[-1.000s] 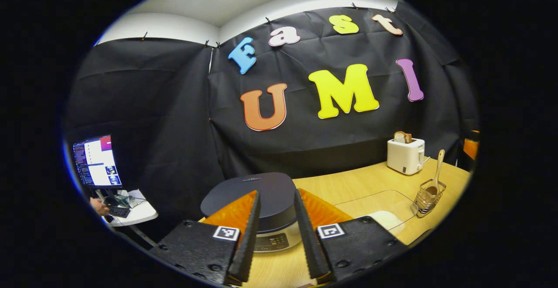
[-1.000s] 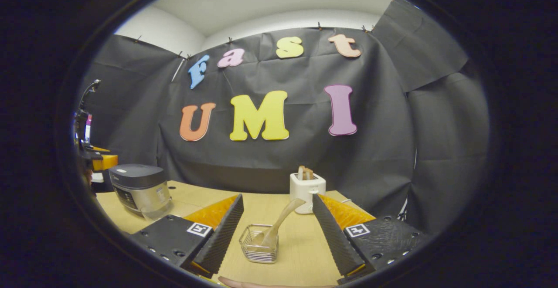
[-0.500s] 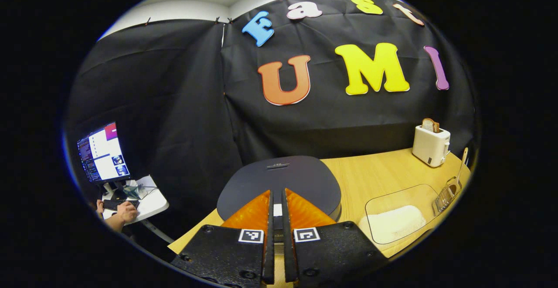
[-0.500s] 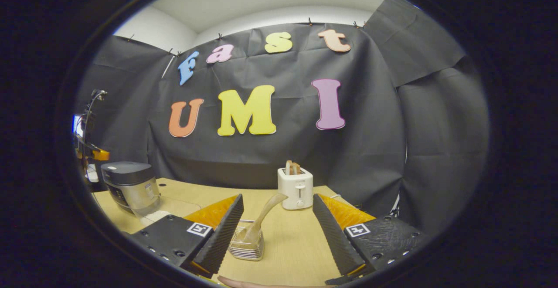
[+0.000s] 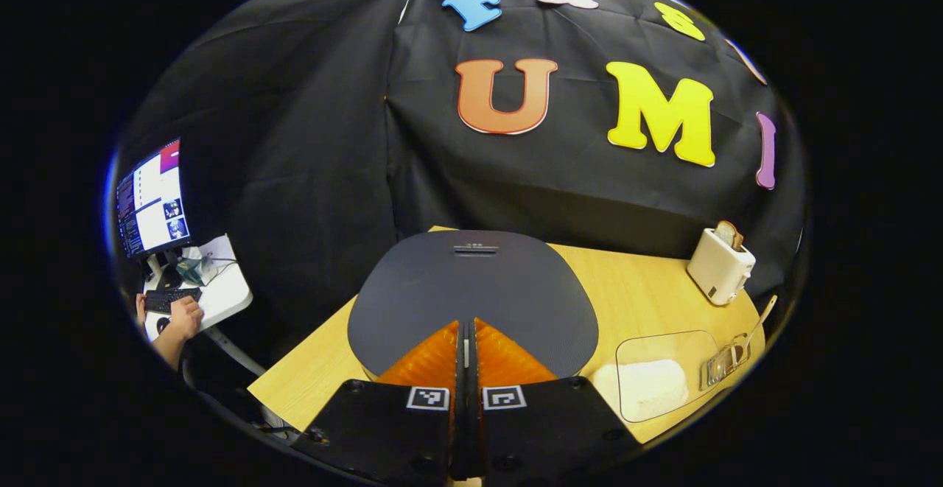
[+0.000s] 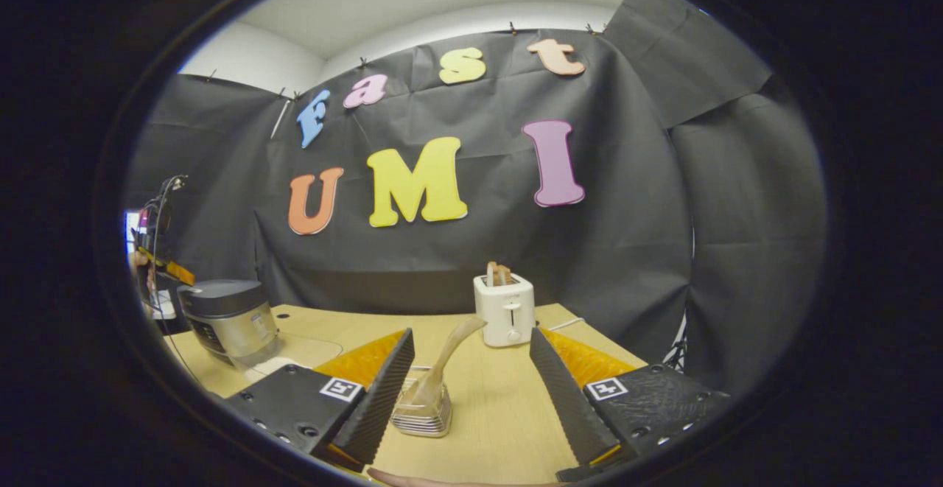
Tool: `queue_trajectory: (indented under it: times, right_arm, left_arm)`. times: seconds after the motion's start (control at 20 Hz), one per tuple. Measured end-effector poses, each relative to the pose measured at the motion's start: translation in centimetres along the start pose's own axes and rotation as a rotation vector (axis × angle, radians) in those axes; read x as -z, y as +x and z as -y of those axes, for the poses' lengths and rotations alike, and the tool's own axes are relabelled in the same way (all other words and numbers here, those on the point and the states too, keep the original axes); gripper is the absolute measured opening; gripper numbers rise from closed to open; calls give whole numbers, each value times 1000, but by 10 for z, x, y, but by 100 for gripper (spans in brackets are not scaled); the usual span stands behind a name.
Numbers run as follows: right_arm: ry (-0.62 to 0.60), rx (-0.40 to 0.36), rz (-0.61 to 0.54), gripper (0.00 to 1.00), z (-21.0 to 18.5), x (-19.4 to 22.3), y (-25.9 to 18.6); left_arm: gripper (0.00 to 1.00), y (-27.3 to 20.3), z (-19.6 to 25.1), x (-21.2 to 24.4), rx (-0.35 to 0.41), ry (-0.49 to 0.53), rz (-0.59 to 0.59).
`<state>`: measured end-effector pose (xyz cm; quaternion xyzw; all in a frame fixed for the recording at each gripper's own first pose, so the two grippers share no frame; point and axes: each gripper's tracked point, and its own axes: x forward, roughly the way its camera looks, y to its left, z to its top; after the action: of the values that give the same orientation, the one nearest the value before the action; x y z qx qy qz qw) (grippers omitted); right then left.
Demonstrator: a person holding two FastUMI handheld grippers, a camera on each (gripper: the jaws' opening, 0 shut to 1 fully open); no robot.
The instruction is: Close the left gripper, press the button to open the rice cooker; take a wooden spoon from the chopstick holder with the right hand, scoop a spoonful of rice and pour it into the rice cooker, then put the wooden spoon back into the chopstick holder.
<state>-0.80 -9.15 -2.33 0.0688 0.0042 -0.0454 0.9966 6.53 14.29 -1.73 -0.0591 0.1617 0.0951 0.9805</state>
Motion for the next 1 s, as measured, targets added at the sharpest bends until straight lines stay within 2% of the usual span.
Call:
queue_trajectory:
  times: [0.15,0.25,0.3,0.35,0.4,0.45,0.5,0.7,0.75,0.85,0.9,1.0]
  right_arm:
    - [10,-1,-13,96,3,4,1]
    - [4,0,-10,96,4,4,1]
    - [-1,0,-7,92,4,2,1]
    - [-6,0,-1,92,3,1,0]
    - [-9,-3,7,96,2,-1,-1]
    - [-13,-8,13,92,0,-1,-2]
    - [-15,-11,17,96,-1,-2,-2]
    - [-56,-8,28,96,-4,-1,-2]
    - [-59,-14,30,92,-7,-1,-4]
    - [-60,-21,35,100,-10,-3,-6]
    - [-61,-22,39,96,-11,-5,-6]
    - [-65,-24,46,96,-13,-6,-7]
  left_arm:
    - [3,-1,2,1,15,-3,-11]
    - [2,0,0,4,11,0,-19]
    - [0,0,1,4,11,2,-25]
    - [3,0,1,6,14,2,-35]
    - [3,0,0,7,18,8,-39]
    - [3,0,0,8,22,4,-38]
    - [3,-1,1,10,21,5,-40]
    - [3,0,0,11,-7,67,0]
    - [3,-1,0,11,-11,64,8]
    - [3,3,-2,18,-10,56,0]
    - [3,0,0,12,-3,59,20]
    - [3,2,0,12,2,60,17]
